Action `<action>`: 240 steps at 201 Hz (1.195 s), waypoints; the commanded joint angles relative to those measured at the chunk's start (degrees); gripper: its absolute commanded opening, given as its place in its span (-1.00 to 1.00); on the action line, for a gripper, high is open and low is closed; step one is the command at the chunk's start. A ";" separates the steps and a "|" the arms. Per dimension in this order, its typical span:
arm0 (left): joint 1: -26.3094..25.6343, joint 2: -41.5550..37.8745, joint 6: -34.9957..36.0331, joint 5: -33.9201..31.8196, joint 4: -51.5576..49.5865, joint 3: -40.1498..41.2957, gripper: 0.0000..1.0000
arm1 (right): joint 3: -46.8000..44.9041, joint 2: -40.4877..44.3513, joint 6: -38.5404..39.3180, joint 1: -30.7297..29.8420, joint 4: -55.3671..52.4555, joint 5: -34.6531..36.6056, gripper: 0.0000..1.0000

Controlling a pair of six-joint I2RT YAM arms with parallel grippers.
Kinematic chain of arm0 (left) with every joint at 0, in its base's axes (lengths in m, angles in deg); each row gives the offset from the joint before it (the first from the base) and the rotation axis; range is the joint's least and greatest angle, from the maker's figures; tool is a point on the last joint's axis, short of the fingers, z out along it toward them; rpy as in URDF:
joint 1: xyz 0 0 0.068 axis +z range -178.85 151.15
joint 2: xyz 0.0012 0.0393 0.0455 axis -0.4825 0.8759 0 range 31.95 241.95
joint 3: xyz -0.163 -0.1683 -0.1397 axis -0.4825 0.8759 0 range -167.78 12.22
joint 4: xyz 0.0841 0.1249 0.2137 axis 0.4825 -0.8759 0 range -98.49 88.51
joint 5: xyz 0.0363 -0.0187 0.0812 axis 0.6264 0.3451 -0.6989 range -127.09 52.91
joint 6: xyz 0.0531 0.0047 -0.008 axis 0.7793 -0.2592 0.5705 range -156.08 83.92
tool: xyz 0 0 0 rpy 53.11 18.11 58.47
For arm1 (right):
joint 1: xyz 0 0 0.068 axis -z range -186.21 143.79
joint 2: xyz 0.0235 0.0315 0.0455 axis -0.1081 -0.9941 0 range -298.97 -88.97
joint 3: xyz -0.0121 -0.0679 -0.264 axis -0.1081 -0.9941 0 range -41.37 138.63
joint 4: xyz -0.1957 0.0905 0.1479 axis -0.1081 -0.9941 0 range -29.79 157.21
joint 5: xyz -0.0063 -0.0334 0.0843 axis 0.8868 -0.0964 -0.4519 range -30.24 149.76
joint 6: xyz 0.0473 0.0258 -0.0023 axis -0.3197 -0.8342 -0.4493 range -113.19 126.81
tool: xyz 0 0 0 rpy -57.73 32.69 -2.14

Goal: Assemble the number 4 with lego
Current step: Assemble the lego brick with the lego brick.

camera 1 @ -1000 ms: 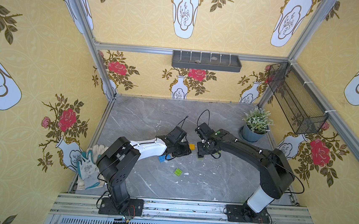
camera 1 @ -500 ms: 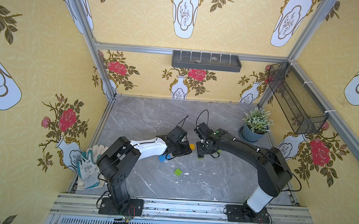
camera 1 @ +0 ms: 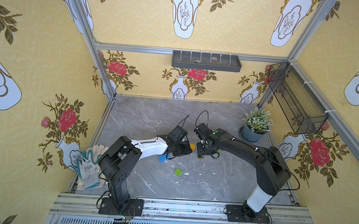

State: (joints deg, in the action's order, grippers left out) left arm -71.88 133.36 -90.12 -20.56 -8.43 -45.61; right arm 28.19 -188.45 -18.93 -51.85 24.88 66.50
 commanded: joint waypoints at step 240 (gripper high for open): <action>-0.04 -0.08 0.81 0.25 -0.76 -0.28 -0.32 | 1.62 -1.37 -1.59 1.01 -1.92 0.00 0.10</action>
State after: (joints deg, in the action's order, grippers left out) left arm -71.88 133.38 -90.10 -20.53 -9.42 -45.91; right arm 29.24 -190.42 -19.58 -50.74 24.53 65.60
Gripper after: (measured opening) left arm 0.338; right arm 0.531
